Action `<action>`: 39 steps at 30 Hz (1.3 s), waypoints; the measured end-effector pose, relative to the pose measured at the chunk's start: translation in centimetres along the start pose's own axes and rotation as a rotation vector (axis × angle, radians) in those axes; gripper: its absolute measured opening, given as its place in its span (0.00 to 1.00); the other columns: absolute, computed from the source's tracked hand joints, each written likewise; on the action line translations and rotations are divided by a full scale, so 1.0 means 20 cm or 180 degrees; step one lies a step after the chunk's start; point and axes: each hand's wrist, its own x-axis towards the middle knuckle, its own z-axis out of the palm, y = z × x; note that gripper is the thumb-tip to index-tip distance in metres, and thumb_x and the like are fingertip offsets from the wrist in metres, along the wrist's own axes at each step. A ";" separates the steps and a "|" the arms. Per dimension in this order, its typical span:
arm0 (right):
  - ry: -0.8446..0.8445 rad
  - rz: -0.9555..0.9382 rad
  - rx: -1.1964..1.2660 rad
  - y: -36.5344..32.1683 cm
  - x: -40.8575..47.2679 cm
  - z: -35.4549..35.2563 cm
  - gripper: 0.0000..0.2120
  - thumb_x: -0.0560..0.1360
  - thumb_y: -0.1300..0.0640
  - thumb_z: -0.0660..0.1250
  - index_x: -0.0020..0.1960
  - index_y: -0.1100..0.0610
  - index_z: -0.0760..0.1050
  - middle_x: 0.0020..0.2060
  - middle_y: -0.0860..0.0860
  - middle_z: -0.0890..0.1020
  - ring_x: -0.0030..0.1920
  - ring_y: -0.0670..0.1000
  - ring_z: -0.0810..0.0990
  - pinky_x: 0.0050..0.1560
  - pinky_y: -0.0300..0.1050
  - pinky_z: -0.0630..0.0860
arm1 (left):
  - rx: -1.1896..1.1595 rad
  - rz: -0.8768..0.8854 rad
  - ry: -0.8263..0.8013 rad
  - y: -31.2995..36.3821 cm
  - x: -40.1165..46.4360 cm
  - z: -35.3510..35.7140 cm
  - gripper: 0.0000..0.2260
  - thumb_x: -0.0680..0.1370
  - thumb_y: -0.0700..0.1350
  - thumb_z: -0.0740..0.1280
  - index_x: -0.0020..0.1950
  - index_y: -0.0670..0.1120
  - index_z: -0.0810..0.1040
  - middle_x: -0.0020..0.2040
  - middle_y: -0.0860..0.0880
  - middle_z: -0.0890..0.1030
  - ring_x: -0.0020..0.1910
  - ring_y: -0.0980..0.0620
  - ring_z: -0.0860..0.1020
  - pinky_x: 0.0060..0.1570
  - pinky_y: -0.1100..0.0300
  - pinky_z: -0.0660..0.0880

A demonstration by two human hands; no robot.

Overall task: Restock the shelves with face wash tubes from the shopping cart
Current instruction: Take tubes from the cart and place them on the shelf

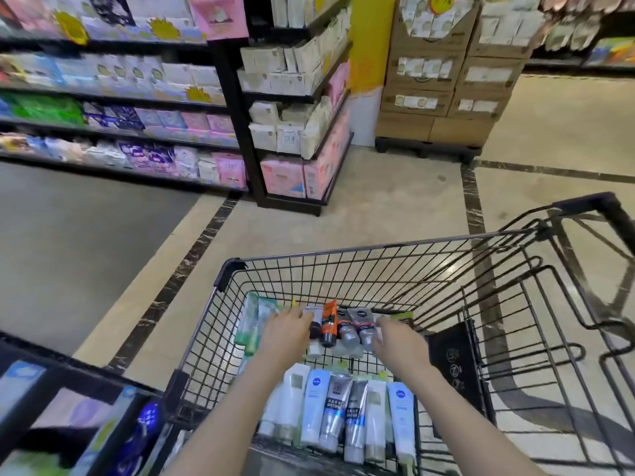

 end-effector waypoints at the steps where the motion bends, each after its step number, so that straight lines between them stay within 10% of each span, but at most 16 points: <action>1: -0.0054 -0.0037 0.0048 -0.03 0.01 0.04 0.17 0.79 0.53 0.56 0.66 0.56 0.66 0.58 0.55 0.78 0.55 0.56 0.78 0.45 0.45 0.74 | -0.0031 -0.0036 -0.0068 -0.04 0.01 0.04 0.16 0.79 0.42 0.55 0.67 0.46 0.67 0.64 0.46 0.72 0.64 0.46 0.69 0.61 0.53 0.67; 23: -0.2355 0.0911 0.1398 -0.83 0.32 1.27 0.19 0.79 0.52 0.56 0.68 0.59 0.64 0.60 0.57 0.76 0.60 0.57 0.75 0.52 0.43 0.71 | -0.0991 -0.1084 -0.2095 -0.77 0.26 1.14 0.17 0.79 0.41 0.56 0.67 0.41 0.67 0.62 0.42 0.74 0.58 0.44 0.76 0.46 0.57 0.74; 39: -0.1682 0.1772 0.1737 -1.00 0.31 1.55 0.19 0.75 0.51 0.65 0.61 0.57 0.65 0.57 0.54 0.76 0.57 0.54 0.77 0.54 0.44 0.74 | -0.2075 -0.1694 -0.2523 -0.75 0.21 1.37 0.27 0.80 0.51 0.59 0.73 0.39 0.56 0.72 0.41 0.63 0.71 0.44 0.63 0.66 0.53 0.66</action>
